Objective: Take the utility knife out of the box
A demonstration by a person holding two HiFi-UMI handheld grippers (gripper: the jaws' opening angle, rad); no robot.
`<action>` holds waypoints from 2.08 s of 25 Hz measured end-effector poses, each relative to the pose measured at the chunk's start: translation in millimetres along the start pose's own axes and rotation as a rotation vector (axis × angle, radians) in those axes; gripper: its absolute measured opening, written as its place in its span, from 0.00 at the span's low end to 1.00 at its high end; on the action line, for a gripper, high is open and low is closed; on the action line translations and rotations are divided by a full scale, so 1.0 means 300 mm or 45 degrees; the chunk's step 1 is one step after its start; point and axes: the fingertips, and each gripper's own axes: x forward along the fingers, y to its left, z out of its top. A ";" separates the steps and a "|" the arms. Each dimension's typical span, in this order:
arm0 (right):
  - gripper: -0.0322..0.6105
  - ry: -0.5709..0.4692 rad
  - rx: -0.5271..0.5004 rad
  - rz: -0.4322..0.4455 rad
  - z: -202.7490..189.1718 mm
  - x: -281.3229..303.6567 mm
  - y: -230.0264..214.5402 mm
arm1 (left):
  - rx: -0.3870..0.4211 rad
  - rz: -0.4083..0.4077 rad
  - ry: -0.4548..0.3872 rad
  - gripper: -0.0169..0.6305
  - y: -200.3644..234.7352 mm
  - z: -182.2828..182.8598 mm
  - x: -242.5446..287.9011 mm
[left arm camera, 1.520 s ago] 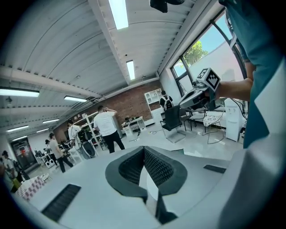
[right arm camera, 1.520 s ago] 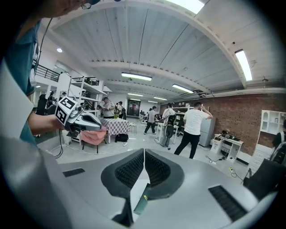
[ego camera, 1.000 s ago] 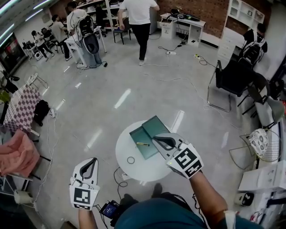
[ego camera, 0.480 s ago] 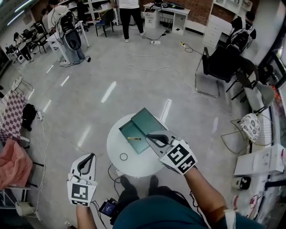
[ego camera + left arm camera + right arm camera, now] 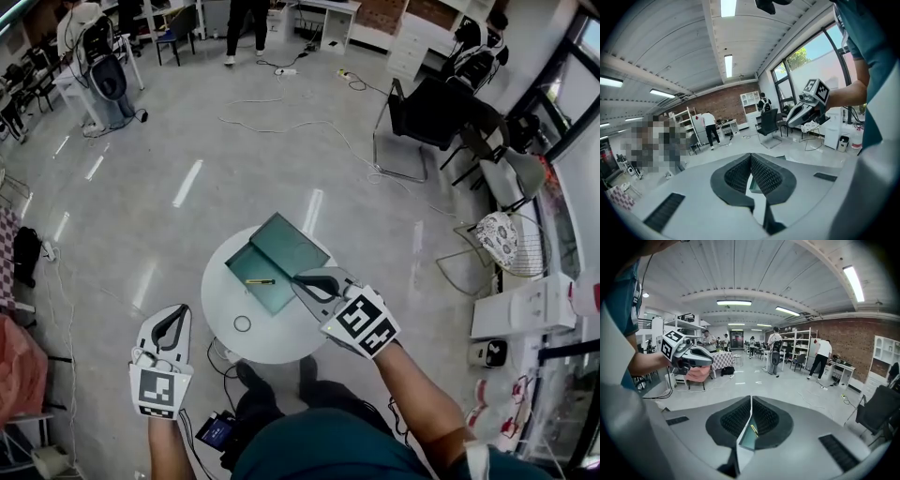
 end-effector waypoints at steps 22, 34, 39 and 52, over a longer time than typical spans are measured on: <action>0.11 0.226 -0.005 0.076 -0.288 0.511 -0.068 | -0.082 -0.104 0.095 0.05 0.118 -0.408 0.224; 0.11 0.423 -0.041 0.171 -0.544 0.855 -0.103 | -0.099 -0.152 0.164 0.05 0.173 -0.668 0.391; 0.11 0.488 -0.046 0.200 -0.664 1.008 -0.142 | -0.123 -0.159 0.162 0.05 0.213 -0.775 0.485; 0.11 0.671 -0.091 0.274 -0.913 1.214 -0.123 | -0.208 -0.164 0.183 0.05 0.211 -0.952 0.563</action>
